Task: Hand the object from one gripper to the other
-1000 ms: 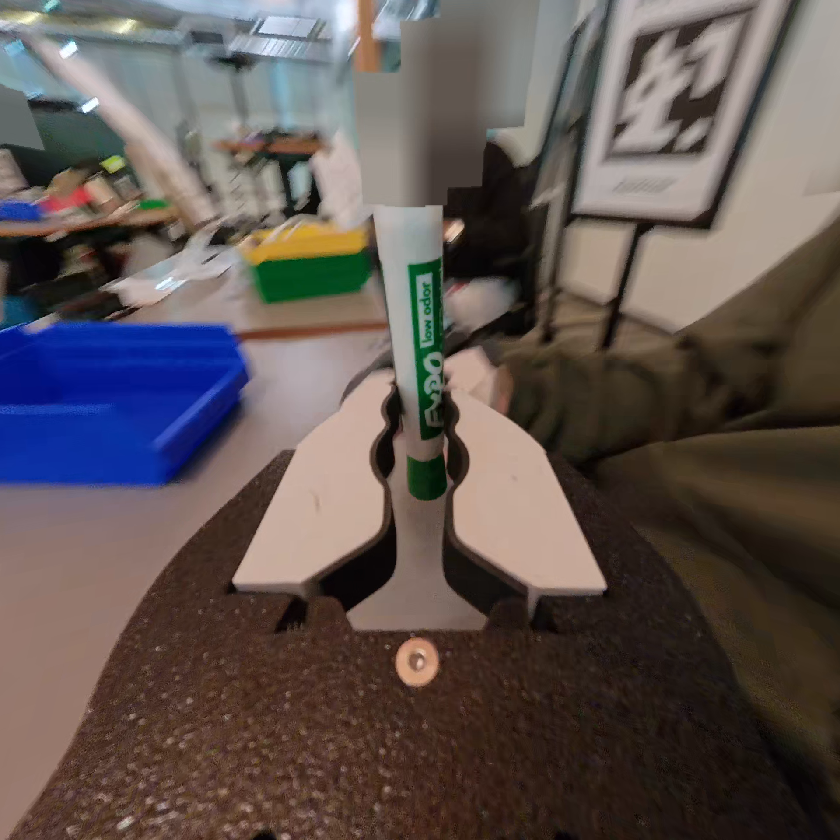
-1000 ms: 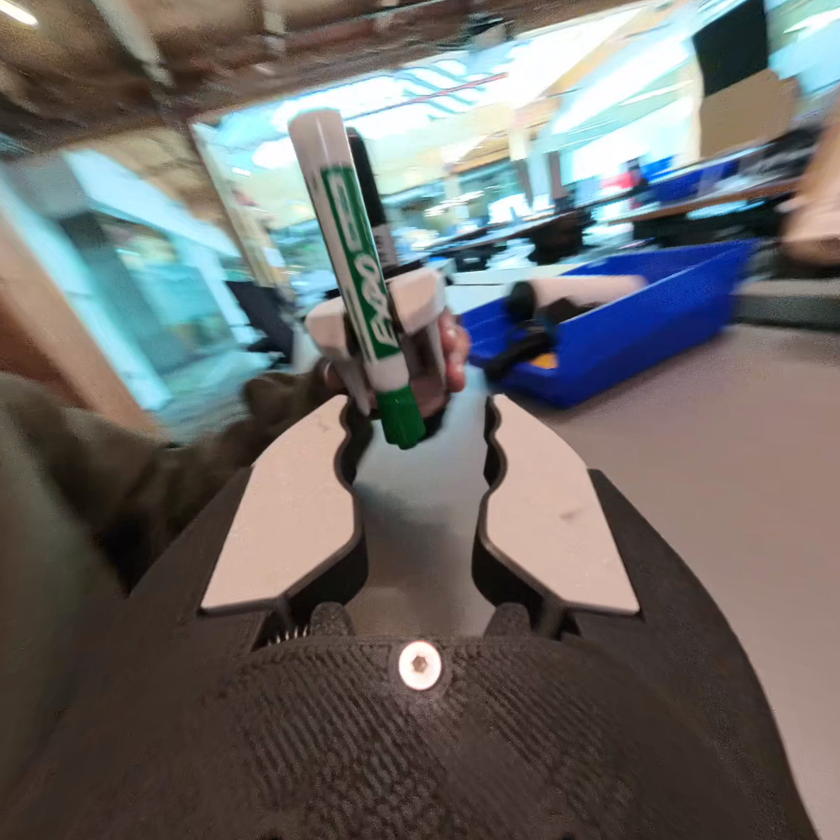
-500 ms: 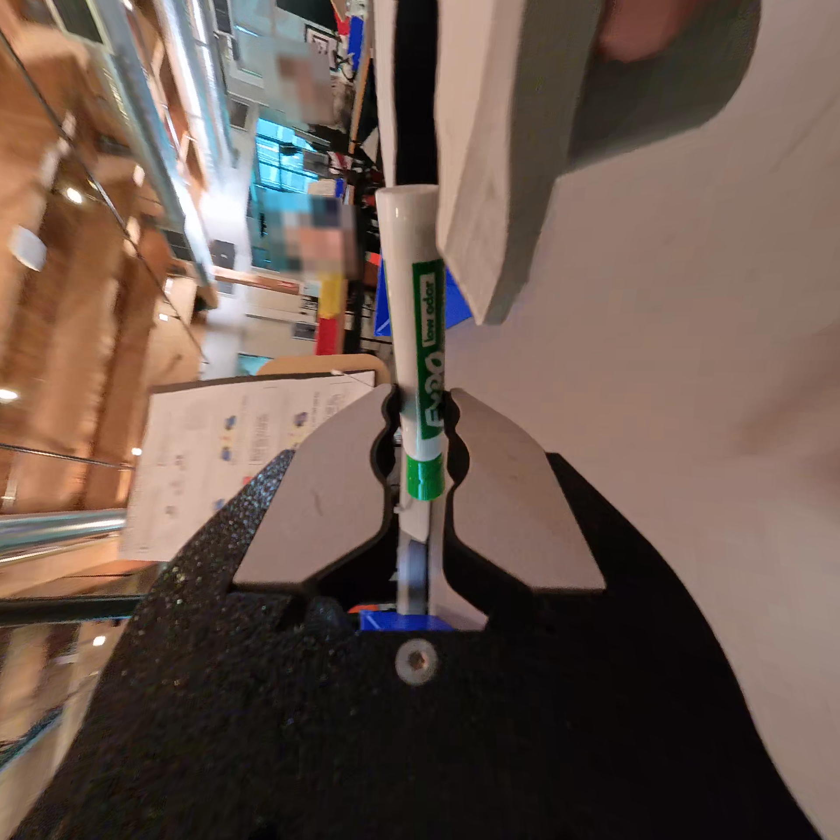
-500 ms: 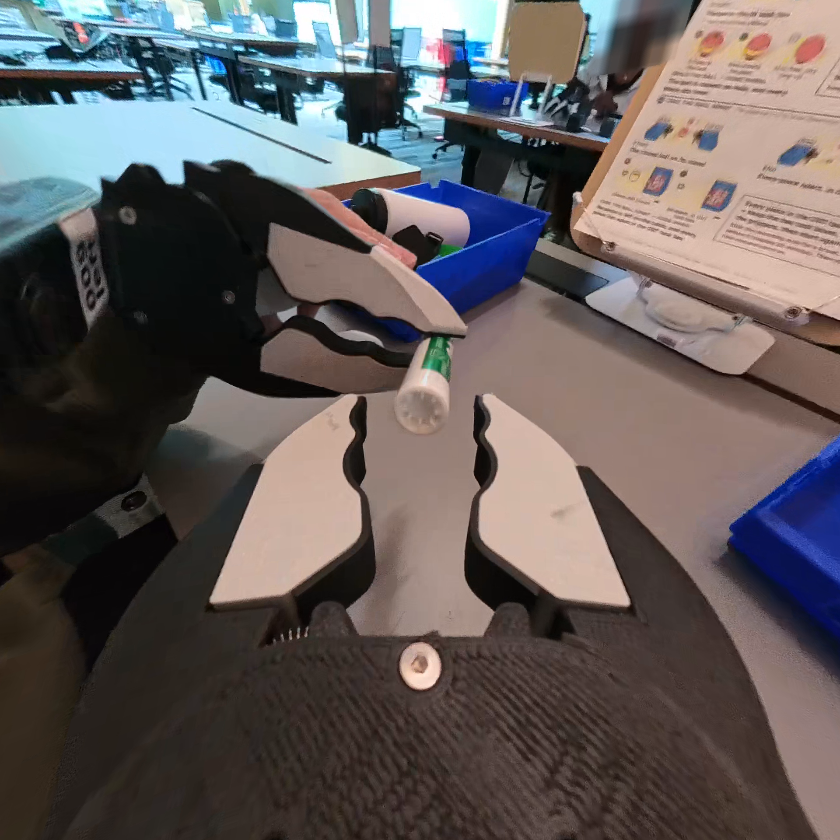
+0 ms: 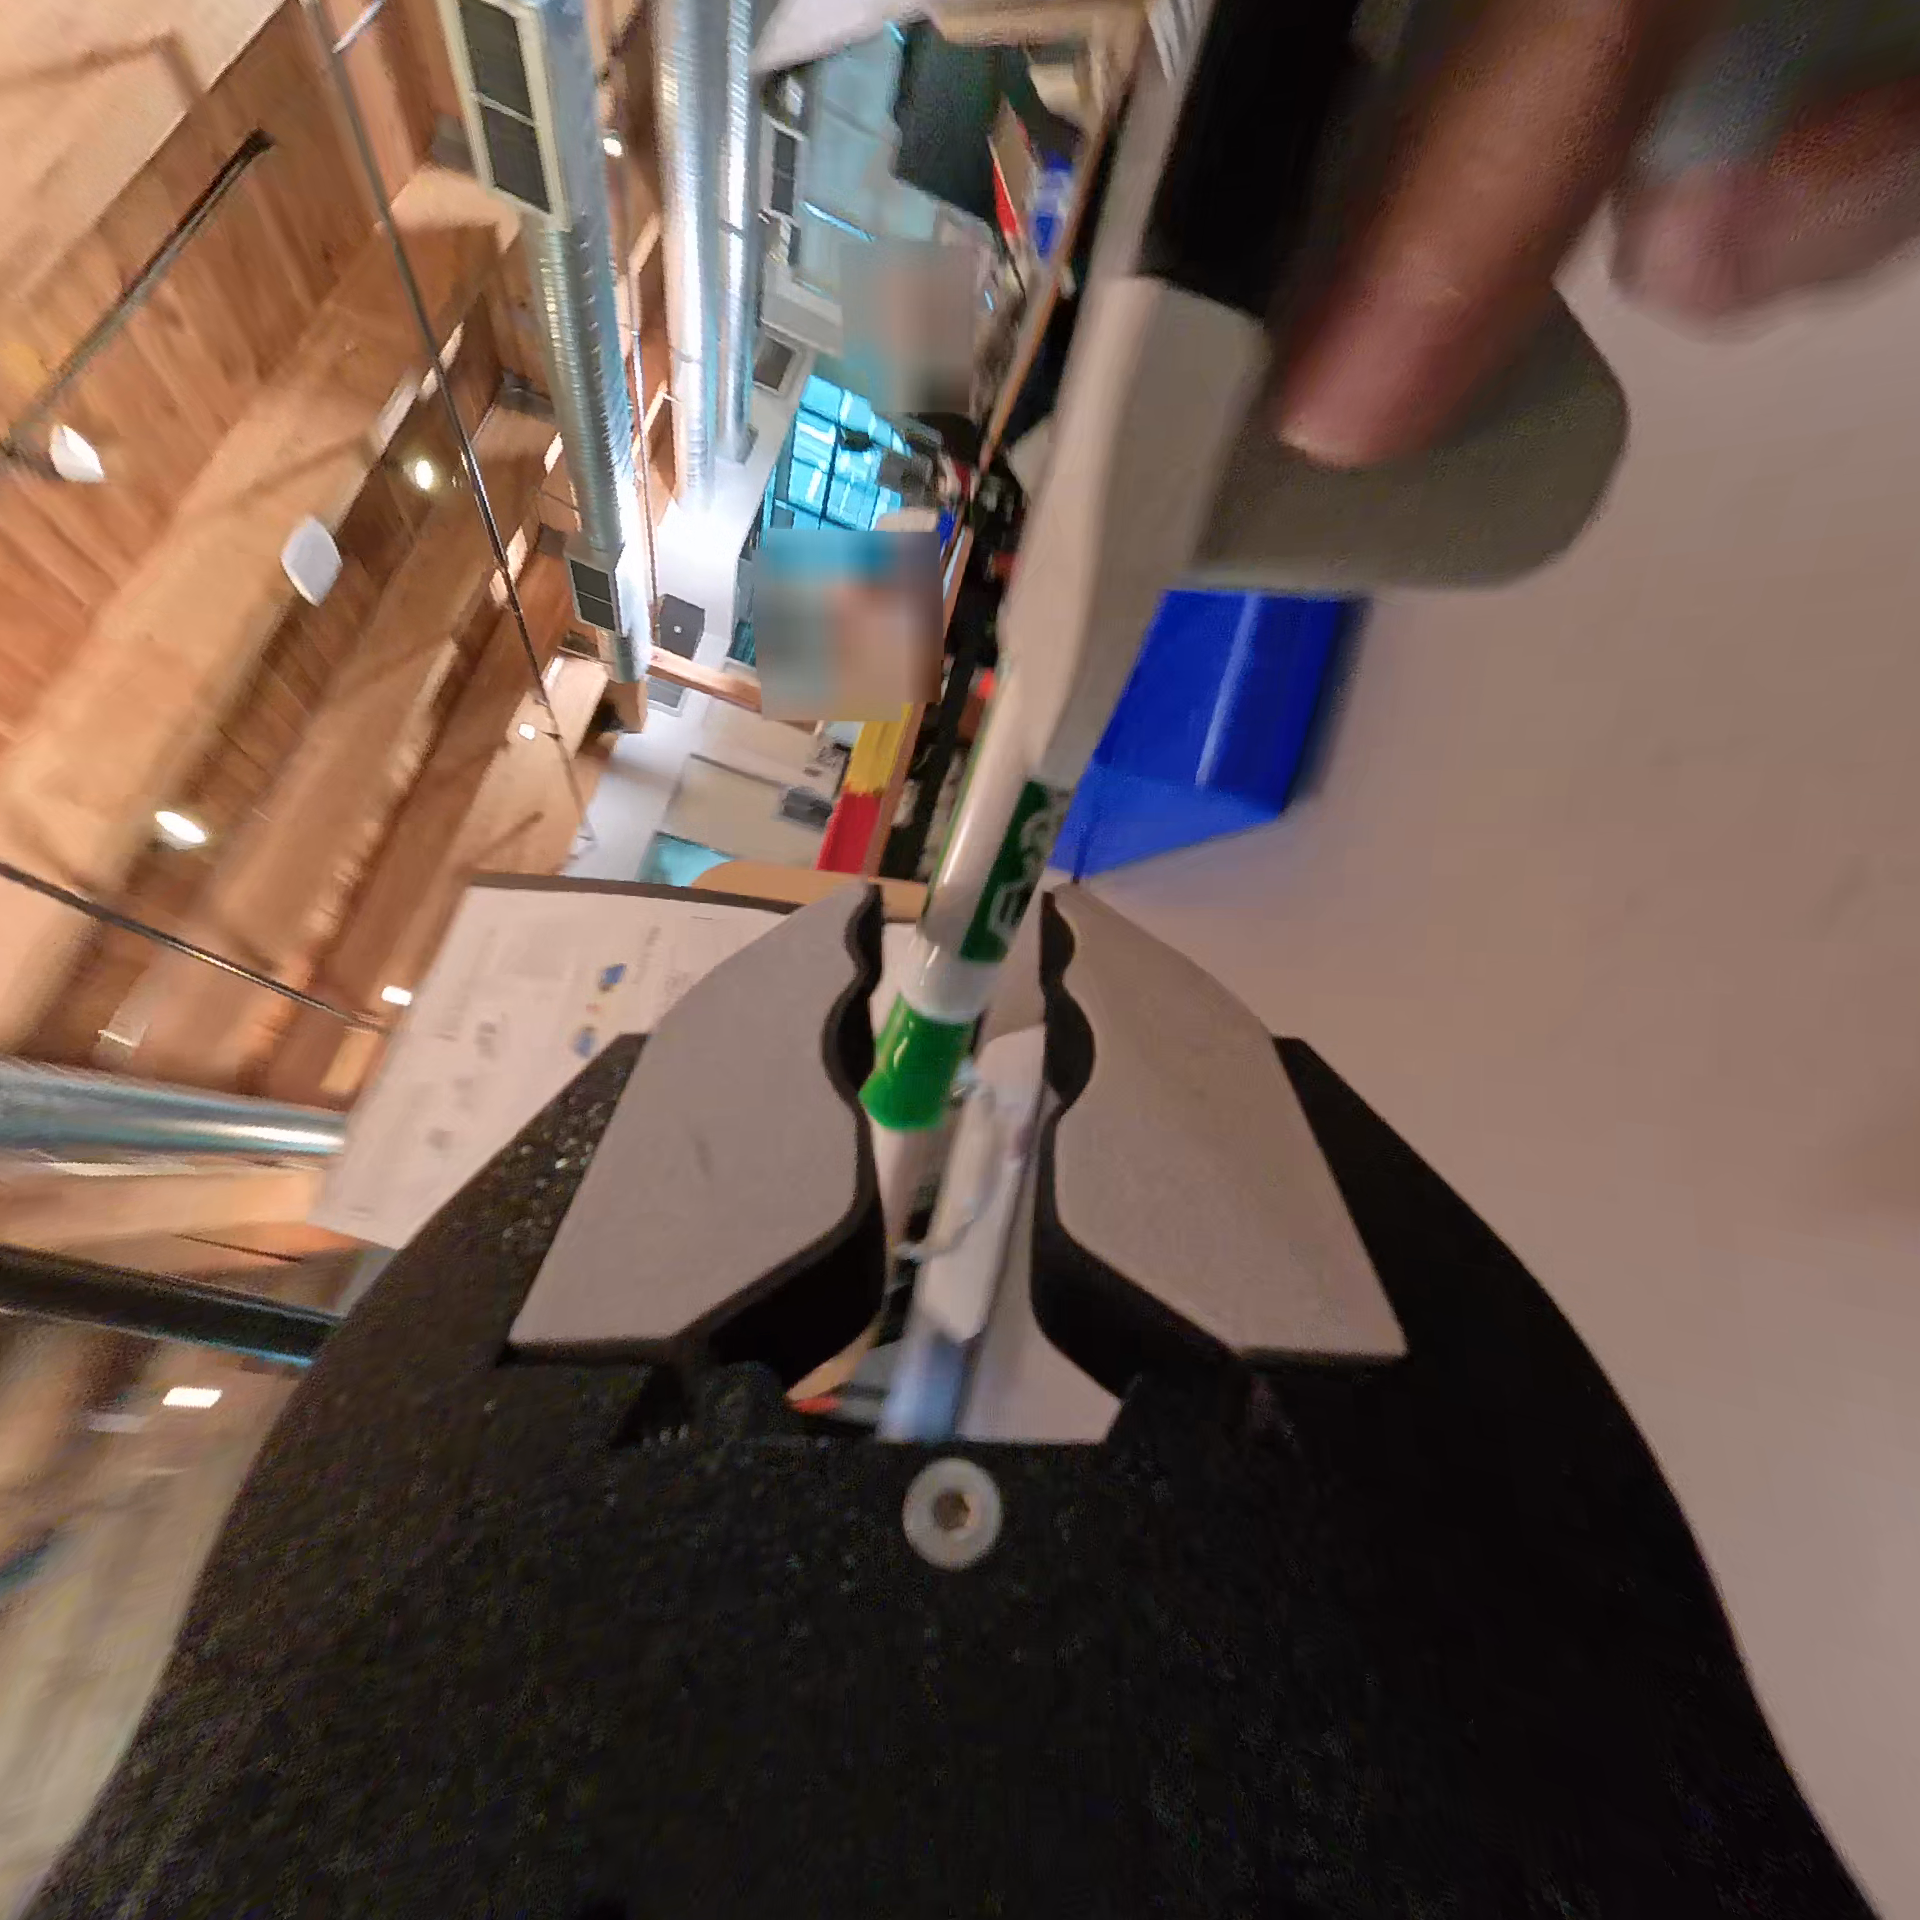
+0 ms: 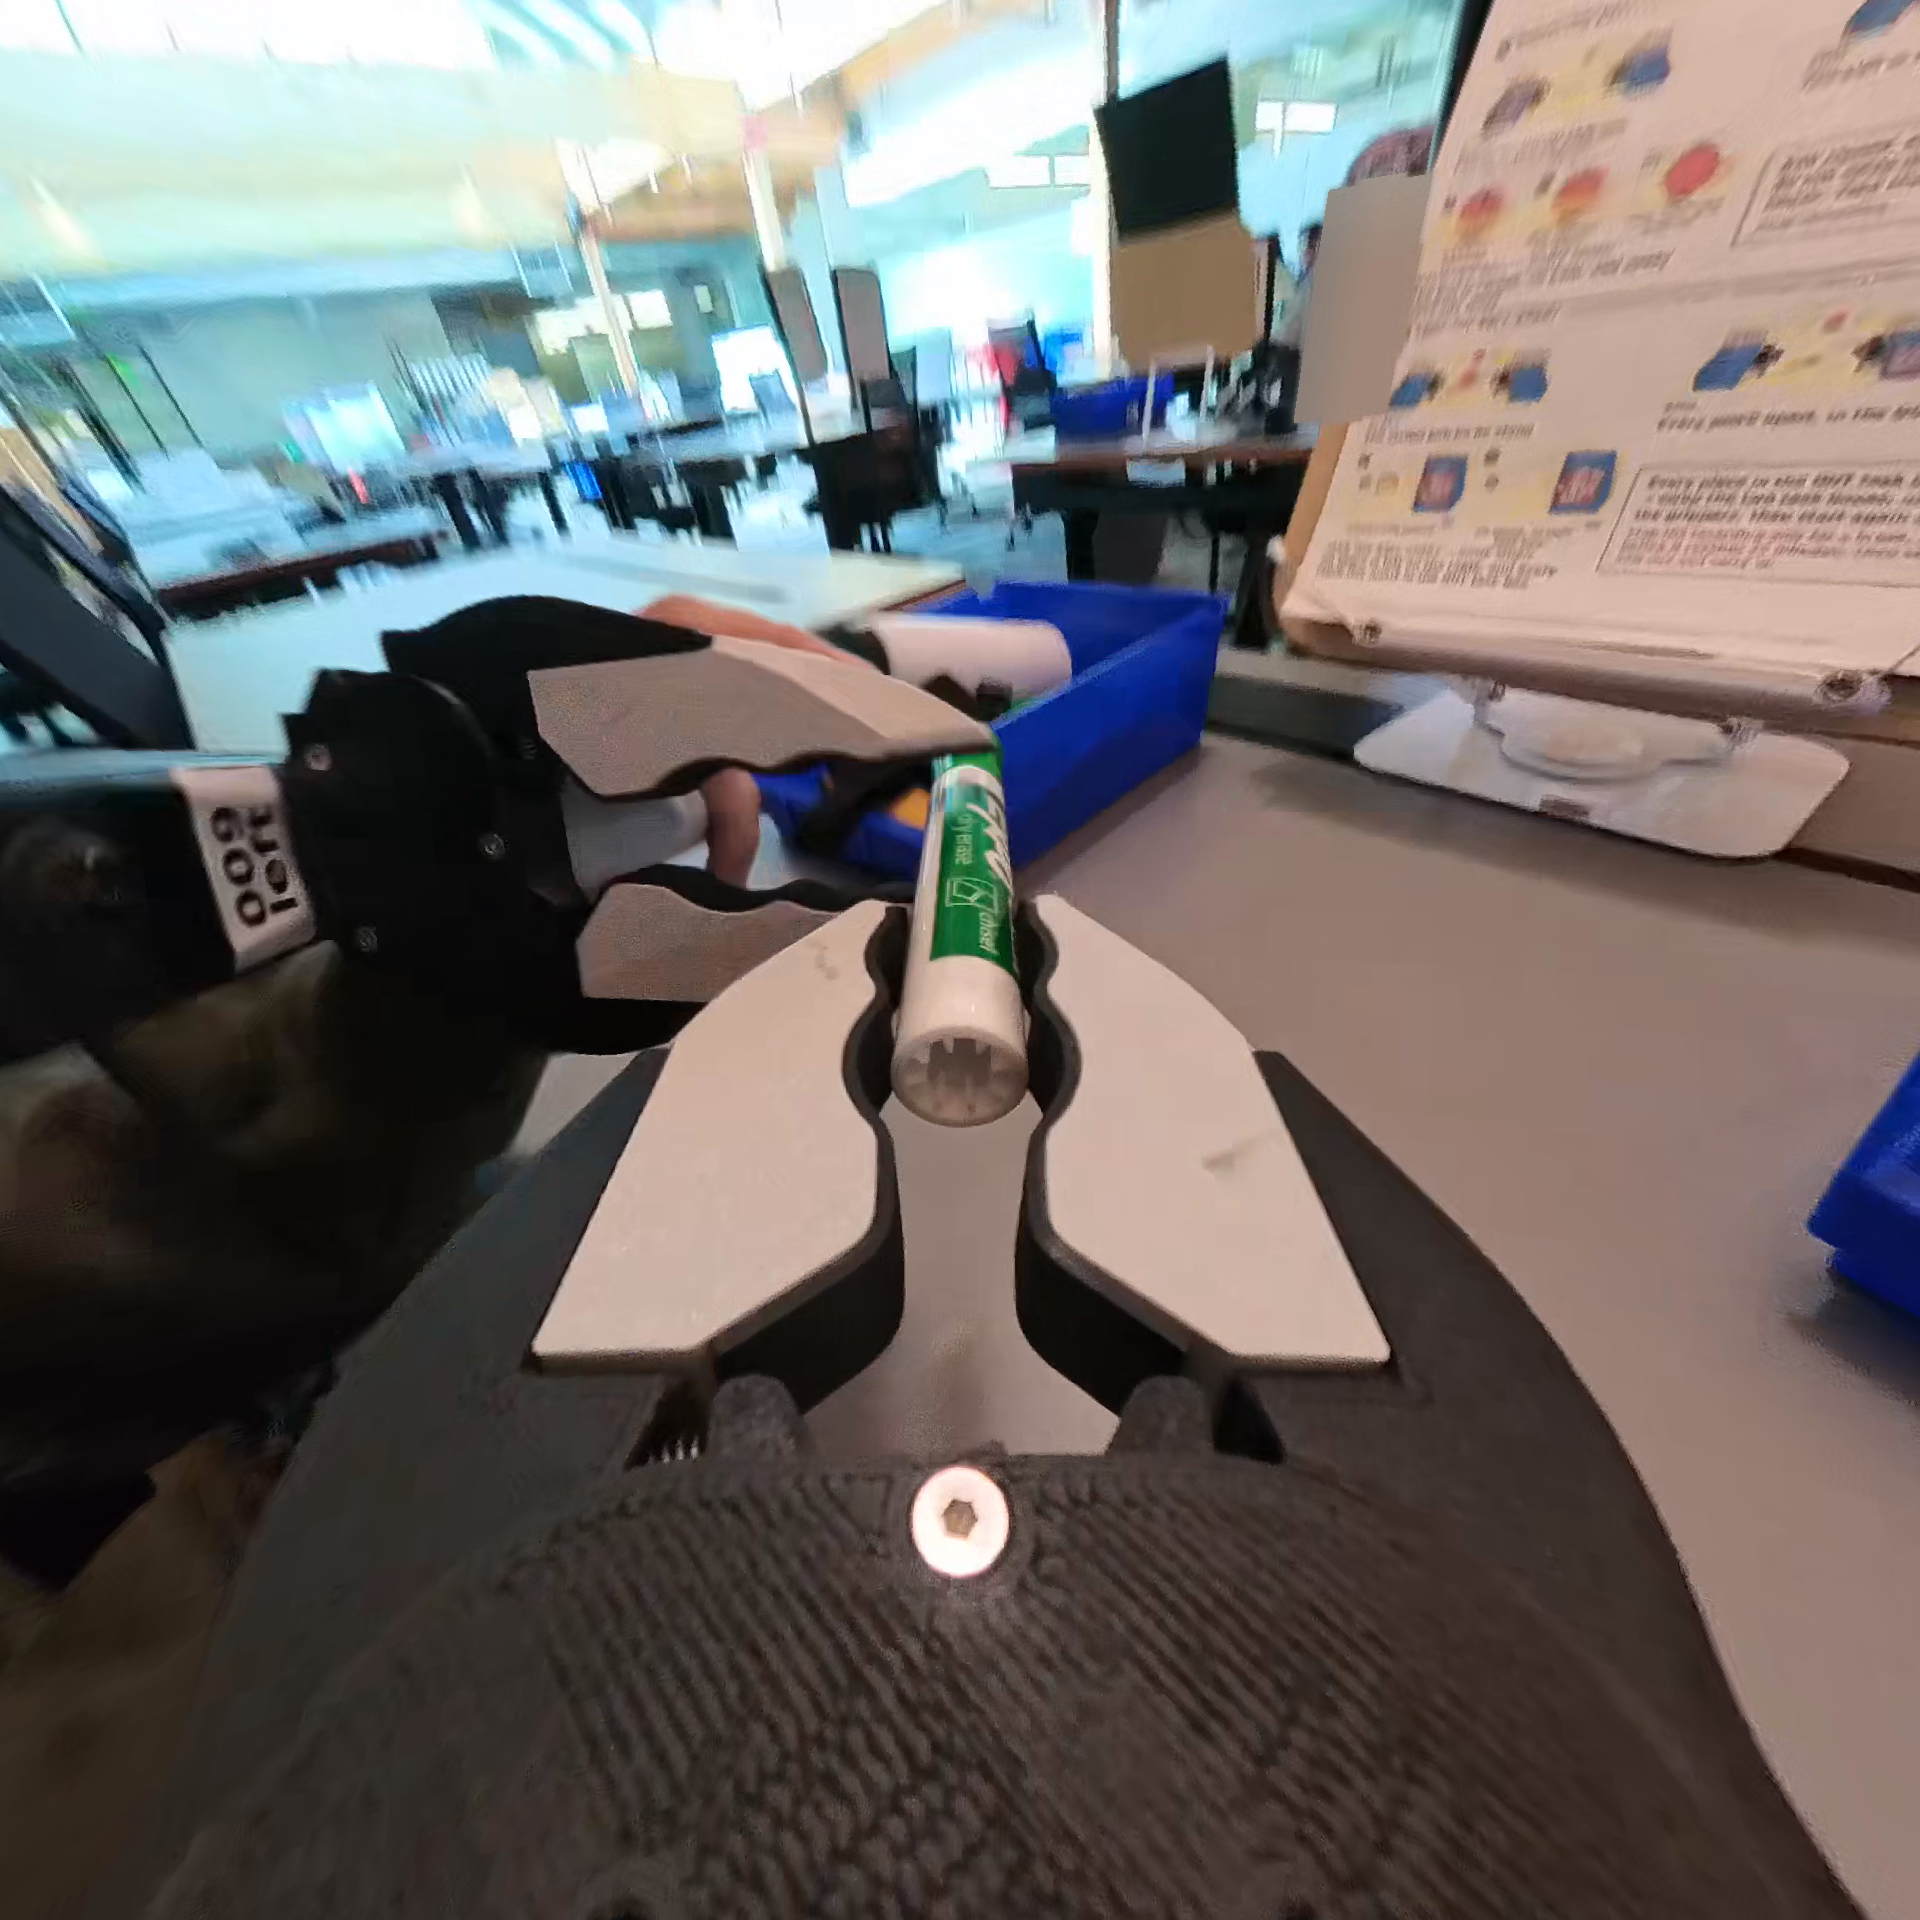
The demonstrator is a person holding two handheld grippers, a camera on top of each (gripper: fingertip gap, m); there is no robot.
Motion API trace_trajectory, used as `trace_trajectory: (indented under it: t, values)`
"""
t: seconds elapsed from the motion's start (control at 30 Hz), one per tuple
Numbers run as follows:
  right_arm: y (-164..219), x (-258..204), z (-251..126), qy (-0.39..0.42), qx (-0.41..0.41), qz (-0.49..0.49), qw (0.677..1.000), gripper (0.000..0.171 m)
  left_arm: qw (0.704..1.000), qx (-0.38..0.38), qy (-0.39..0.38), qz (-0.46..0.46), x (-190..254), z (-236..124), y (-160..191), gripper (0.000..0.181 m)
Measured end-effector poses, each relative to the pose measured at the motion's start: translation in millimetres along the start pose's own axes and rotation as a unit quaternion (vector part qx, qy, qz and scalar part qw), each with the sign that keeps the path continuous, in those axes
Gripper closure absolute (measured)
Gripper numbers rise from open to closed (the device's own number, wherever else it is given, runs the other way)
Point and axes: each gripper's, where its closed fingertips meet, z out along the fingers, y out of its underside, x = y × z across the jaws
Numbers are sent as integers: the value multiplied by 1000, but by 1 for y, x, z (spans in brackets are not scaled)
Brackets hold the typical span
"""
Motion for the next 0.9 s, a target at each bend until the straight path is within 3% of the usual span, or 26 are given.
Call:
trace_trajectory:
  t: [0.07, 0.13, 0.17, 0.27, 0.33, 0.47, 0.57, 0.67, 0.73, 0.8, 0.9]
  values:
    - [-17, 4, -11, -19, 74, 14, 997, 150, 989, 47, 16, -140, -12, -5, -7, 142]
    - [-27, 5, -20, -34, 129, 19, 991, 150, 938, 123, 60, -318, -22, -12, -19, 140]
    - [-30, 5, -23, -34, 149, 9, 988, 150, 891, 164, 91, -413, -27, -16, -26, 140]
    - [-38, 0, -29, -35, 203, -23, 978, 150, 711, 258, 186, -627, -39, -24, -38, 144]
    - [-46, -3, -31, -34, 235, -33, 971, 150, 643, 254, 208, -692, -34, -16, -31, 133]
    - [-35, -15, -19, -44, 204, -71, 975, 150, 584, 270, 230, -730, -27, -12, -33, 132]
    - [-27, -19, -10, -44, 180, -84, 979, 150, 586, 281, 253, -717, -20, -14, -42, 155]
    - [-15, -18, -4, -45, 138, -89, 985, 150, 598, 296, 257, -700, -22, -17, -44, 160]
    - [2, -3, 2, 2, 74, -109, 991, 135, 647, 266, 229, -677, -19, -12, -36, 163]
    - [6, 4, 2, 39, 38, -159, 986, 114, 720, 219, 189, -631, -15, -7, -23, 163]
    - [-5, -3, 1, 62, 22, -218, 974, 115, 832, 124, 152, -519, -5, -1, -6, 163]
